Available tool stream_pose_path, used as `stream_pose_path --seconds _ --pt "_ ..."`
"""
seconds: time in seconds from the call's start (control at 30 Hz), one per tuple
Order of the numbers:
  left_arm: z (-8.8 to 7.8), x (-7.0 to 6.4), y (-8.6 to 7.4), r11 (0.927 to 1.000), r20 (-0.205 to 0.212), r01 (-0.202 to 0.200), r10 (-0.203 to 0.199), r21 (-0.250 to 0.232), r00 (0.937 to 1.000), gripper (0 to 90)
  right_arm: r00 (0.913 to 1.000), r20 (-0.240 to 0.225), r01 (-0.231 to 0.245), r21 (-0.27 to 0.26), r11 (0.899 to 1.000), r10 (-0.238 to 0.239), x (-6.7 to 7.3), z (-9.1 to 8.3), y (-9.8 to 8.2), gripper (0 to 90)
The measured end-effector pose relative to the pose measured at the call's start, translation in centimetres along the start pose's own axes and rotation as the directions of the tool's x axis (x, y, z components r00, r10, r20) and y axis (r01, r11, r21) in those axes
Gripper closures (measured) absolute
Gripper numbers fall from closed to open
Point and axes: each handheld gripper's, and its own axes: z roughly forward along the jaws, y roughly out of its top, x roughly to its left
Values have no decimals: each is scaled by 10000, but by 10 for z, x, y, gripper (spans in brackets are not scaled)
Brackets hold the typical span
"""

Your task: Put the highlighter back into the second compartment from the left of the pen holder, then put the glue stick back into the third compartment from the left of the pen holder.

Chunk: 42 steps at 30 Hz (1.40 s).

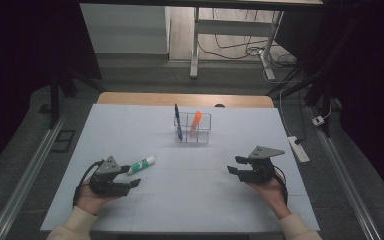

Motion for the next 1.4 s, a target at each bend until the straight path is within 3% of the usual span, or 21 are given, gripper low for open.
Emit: stream_pose_path --seconds 0.47,0.73,1.0,1.4 --pt "-2 2 2 10000 -135 -15 15 -58 9999 341 9997 233 15 -24 10000 -14 -4 -16 -17 452" --pt "-4 6 14 9998 -276 -28 23 -183 9996 341 9994 296 154 147 9998 -158 -5 -15 -20 450" --pt "-4 10 34 9997 -345 -254 254 -10 9991 338 9993 280 223 286 9993 -231 -5 -14 -21 446" --pt "12 14 50 9964 -321 -459 483 716 9983 334 9993 327 143 288 9995 -152 -5 -18 -24 446"
